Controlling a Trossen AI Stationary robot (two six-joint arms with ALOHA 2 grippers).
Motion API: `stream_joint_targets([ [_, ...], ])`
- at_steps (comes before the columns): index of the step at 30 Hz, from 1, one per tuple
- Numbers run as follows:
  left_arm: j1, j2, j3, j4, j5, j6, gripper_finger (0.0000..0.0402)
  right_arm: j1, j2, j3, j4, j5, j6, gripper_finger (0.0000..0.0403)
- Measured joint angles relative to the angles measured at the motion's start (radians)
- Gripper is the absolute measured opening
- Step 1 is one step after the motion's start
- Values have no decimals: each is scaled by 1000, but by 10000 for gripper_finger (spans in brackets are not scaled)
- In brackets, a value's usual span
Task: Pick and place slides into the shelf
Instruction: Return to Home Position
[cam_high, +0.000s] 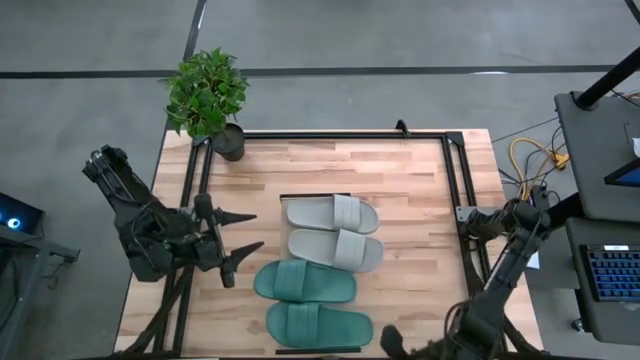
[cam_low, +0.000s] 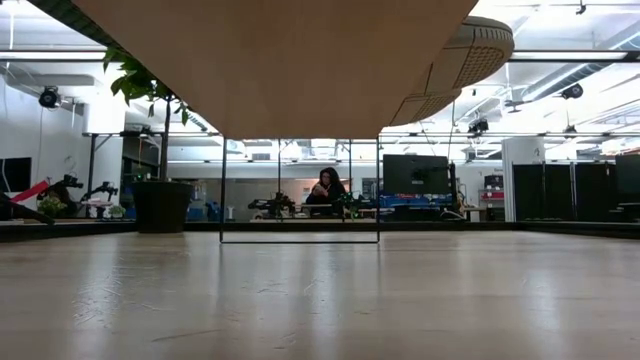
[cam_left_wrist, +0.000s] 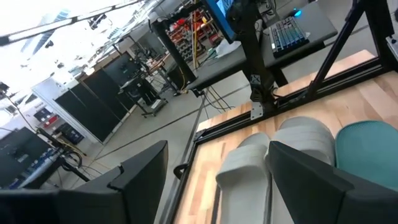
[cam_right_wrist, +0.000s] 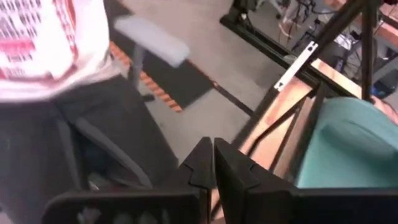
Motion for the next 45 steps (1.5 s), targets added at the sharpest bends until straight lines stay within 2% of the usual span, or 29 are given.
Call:
stream_joint_targets([
  [4, 0, 0, -16, 0, 0, -39, 262, -4, -59, -138, 124, 3, 79, 8],
  [8, 0, 0, -30, -1, 0, -45, 262, -50, -95, -331, 317, -19, 58, 8],
  [13, 2, 0, -32, -1, -4, -66, 262, -190, -194, -533, 601, -224, -49, 9],
  [16, 2, 0, -32, -1, -45, -67, 262, -307, -258, -609, 662, -321, -99, 8],
  [23, 2, -1, -33, -1, -70, -68, 262, -485, -493, -681, 677, -390, -264, 8],
  [27, 2, -1, -37, -1, -76, -68, 262, -540, -639, -722, 712, -359, -369, 8],
  [31, 2, -1, -44, -2, -77, -92, 262, -582, -765, -830, 799, -352, -449, 8],
  [36, 2, 0, -45, -2, -78, -121, 262, -585, -864, -1086, 1215, -332, -669, 8],
  [40, 2, 0, -45, -2, -78, -121, 262, -623, -903, -1252, 1426, -254, -670, 8],
  [45, 2, 0, -45, -2, -79, -122, 262, -701, -1005, -1348, 1386, -149, -551, 8],
])
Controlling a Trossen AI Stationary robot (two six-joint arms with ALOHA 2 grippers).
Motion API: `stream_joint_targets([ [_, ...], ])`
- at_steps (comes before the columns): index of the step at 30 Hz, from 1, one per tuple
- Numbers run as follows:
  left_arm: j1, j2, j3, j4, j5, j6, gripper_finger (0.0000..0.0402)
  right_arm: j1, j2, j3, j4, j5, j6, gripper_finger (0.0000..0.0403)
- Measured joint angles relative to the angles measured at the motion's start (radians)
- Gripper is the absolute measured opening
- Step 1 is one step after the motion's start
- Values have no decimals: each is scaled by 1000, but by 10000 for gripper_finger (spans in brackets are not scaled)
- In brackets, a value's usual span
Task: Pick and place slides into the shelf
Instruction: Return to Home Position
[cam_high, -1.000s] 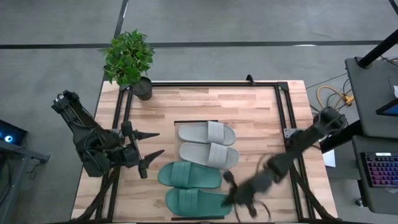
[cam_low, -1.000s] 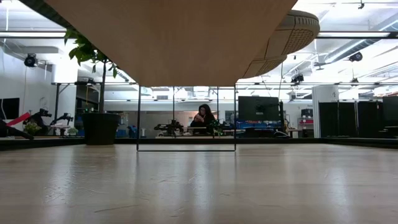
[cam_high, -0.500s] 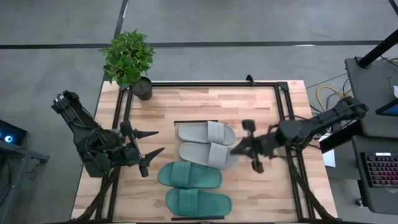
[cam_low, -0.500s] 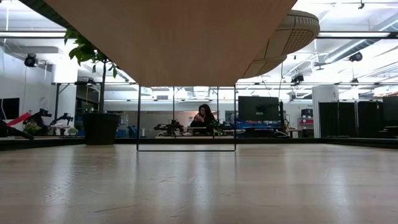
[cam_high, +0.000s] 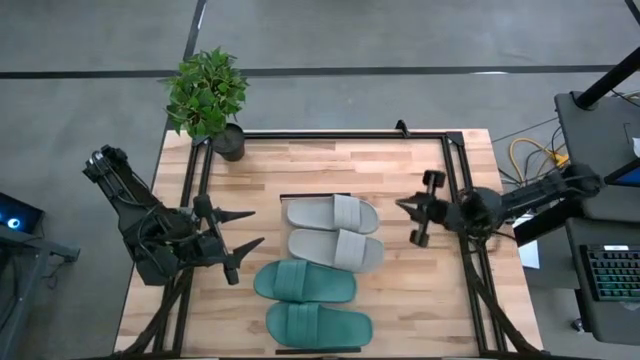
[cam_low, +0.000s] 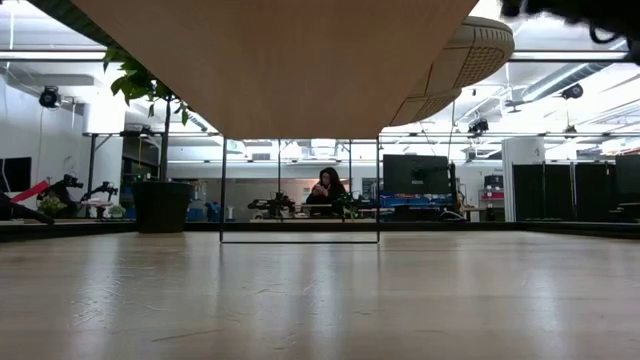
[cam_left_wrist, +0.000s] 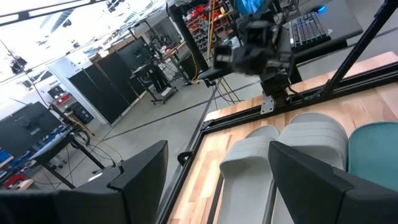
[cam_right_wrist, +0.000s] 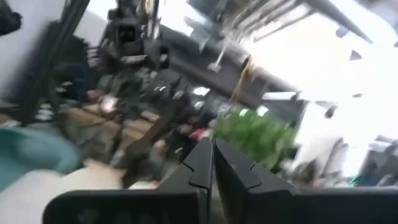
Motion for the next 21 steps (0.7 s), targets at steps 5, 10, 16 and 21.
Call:
stream_joint_targets([
  [5, 0, 0, 0, 0, -15, -15, 262, -156, -125, 55, -460, -175, 293, 8],
  [10, 2, 1, -1, 0, -48, -26, 262, -249, -182, 185, -874, -317, 453, 8],
  [16, 2, 8, -11, -1, -50, -37, 262, -240, -304, 162, -896, -375, 433, 8],
  [21, 2, 7, -43, 0, -51, -66, 262, -239, -392, 57, -889, -387, 483, 8],
])
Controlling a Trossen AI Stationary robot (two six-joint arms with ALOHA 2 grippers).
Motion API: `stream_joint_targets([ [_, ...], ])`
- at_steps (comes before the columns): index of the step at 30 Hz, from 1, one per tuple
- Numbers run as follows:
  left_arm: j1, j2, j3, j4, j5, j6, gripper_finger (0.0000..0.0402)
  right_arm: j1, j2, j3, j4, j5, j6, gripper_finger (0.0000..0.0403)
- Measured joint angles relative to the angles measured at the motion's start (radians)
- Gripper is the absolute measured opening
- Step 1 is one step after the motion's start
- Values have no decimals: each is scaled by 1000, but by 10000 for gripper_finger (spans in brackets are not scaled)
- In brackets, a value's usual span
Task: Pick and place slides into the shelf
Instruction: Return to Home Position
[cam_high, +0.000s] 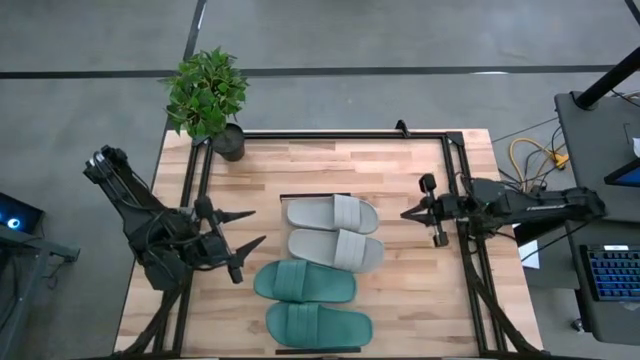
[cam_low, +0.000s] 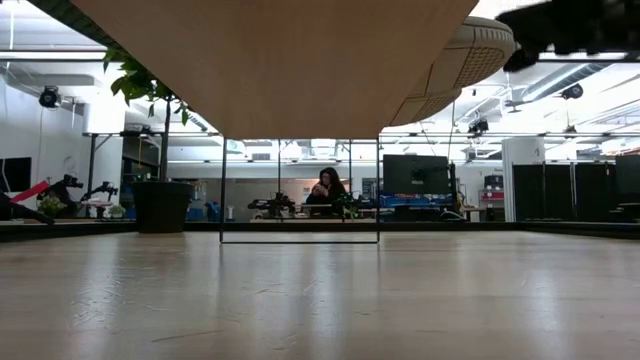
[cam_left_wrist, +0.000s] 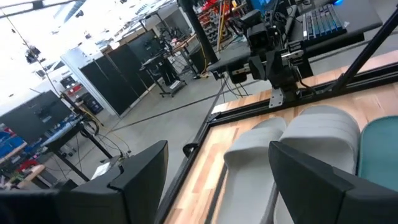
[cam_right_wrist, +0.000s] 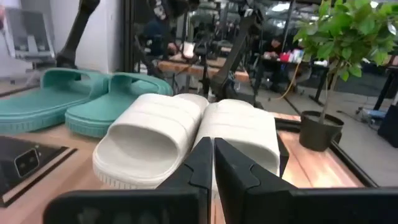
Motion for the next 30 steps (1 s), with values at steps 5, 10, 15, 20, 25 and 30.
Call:
stream_joint_targets([
  [5, 0, -7, -33, -1, 0, -38, 262, 0, -71, -114, 102, -7, 31, 8],
  [10, 0, -9, -43, 0, 24, -90, 262, 0, -99, -186, 181, -9, 24, 8],
  [15, 26, -20, -111, 1, 170, -211, 262, 0, -103, -177, 203, -7, 28, 8],
  [20, 121, -43, -204, 45, 221, -228, 262, 0, -94, -168, 200, -7, 28, 8],
  [25, 309, -89, -269, 251, 501, -76, 262, 0, -88, -169, 193, -7, 27, 8],
  [30, 459, -123, -271, 375, 698, 78, 262, 0, -88, -169, 191, -6, 27, 8],
])
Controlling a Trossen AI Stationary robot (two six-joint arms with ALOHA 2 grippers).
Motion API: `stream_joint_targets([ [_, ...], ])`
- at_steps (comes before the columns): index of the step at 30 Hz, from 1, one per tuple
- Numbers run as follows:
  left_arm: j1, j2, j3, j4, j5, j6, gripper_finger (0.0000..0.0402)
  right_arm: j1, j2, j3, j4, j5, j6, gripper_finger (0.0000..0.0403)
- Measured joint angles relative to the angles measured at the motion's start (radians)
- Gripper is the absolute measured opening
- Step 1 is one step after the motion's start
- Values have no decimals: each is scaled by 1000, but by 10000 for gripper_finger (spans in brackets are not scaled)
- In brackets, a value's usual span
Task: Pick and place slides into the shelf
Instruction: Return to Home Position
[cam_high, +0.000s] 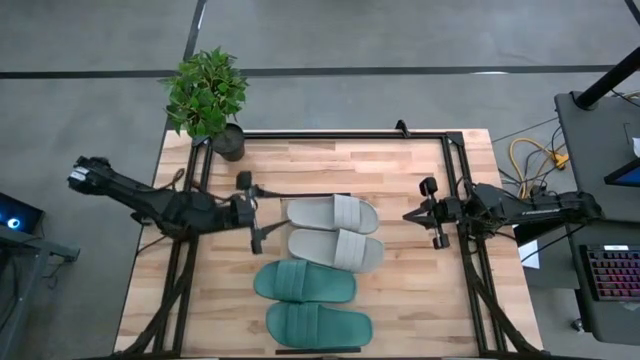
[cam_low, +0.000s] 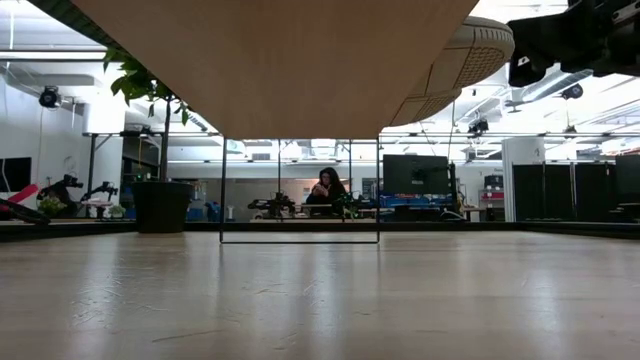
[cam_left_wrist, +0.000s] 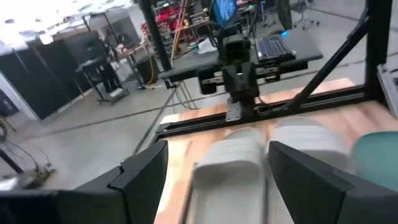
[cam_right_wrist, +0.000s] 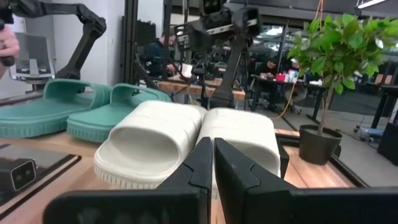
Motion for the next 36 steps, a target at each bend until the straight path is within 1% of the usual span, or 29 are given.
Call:
stream_joint_targets([
  [3, 53, -21, -10, -8, 15, 46, 252, 0, 0, 0, -21, 0, 1, 8],
  [6, 85, -52, -43, -9, 18, 94, 216, 0, 0, -1, -45, 0, 21, 8],
  [8, 104, -77, -65, -9, 35, 100, 177, 0, 0, -2, -50, 0, 27, 8],
  [11, 121, -123, -102, -10, 104, 96, 106, 0, 0, -2, -55, 0, 27, 8],
  [14, 120, -203, -145, -10, 170, 93, 32, 0, 0, -2, -60, 0, 48, 8],
  [15, 120, -236, -161, -12, 187, 80, 17, 0, 0, -2, -60, 0, 53, 8],
  [16, 120, -269, -179, -14, 197, 67, 10, 0, 0, -2, -60, 0, 54, 8],
  [20, 123, -403, -260, -4, 283, 44, 13, 0, 0, -5, -61, 0, 54, 8],
  [22, 131, -461, -306, 35, 341, 44, 8, 0, 0, -6, -62, 0, 54, 8],
  [24, 153, -498, -353, 98, 373, 56, 2, 0, 0, -6, -62, 0, 54, 8],
  [28, 187, -536, -431, 112, 373, 69, 1, 0, 0, -7, -62, 0, 54, 8],
  [30, 194, -566, -456, 56, 371, 70, 1, 0, 0, -8, -62, 0, 54, 8],
  [33, 194, -671, -483, -51, 329, 70, 0, 0, 0, -8, -63, 0, 52, 8],
  [36, 194, -771, -527, -69, 326, 69, 0, 0, 0, -8, -68, 1, 45, 8],
])
